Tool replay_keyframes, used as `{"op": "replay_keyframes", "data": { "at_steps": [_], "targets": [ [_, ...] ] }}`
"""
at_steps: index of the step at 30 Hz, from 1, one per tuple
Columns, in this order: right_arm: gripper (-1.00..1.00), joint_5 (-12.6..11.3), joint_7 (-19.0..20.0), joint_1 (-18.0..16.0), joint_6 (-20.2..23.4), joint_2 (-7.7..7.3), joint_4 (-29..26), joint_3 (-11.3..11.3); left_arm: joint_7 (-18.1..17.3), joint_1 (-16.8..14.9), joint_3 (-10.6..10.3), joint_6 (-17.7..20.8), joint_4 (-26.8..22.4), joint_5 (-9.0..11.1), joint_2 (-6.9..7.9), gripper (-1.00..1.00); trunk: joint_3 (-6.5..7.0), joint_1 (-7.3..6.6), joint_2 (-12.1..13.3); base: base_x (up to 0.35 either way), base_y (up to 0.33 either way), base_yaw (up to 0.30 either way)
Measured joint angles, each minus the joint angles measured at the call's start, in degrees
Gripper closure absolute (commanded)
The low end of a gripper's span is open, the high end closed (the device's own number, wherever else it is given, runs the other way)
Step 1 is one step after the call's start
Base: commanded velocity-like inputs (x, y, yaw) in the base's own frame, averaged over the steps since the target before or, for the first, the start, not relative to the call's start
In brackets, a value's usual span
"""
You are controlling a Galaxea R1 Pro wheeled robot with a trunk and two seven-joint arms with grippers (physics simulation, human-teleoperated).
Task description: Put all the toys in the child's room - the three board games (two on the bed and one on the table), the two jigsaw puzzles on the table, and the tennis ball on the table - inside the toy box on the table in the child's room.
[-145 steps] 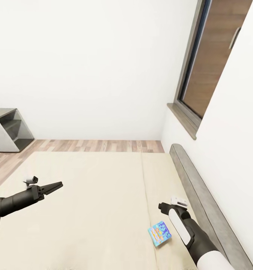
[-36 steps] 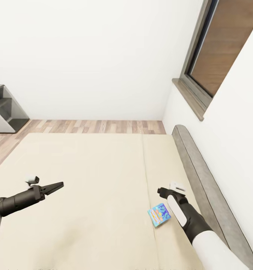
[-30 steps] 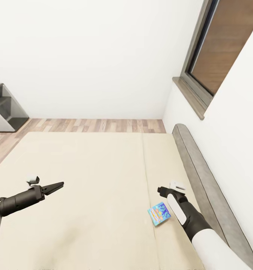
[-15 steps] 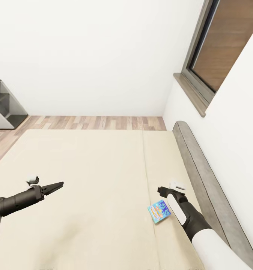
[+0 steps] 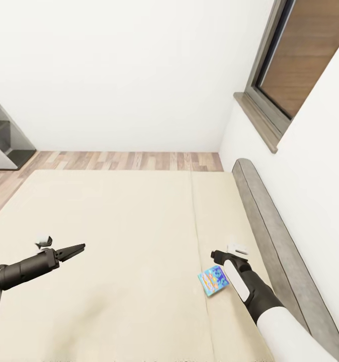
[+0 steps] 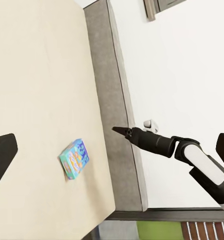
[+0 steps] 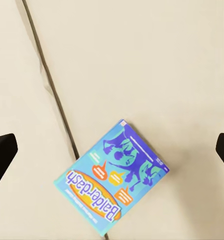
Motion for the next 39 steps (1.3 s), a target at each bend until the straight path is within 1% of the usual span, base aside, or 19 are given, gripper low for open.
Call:
{"op": "replay_keyframes", "data": {
  "at_steps": [39],
  "targets": [
    [-1.0, -0.1, -0.1, 0.0, -0.1, -0.03, -0.2, 0.0, 0.3, 0.0, -0.1, 0.0, -0.3, 0.1, -0.22, -1.0, -3.7, 0.0, 0.0, 0.0, 0.0, 0.0]
  ]
}}
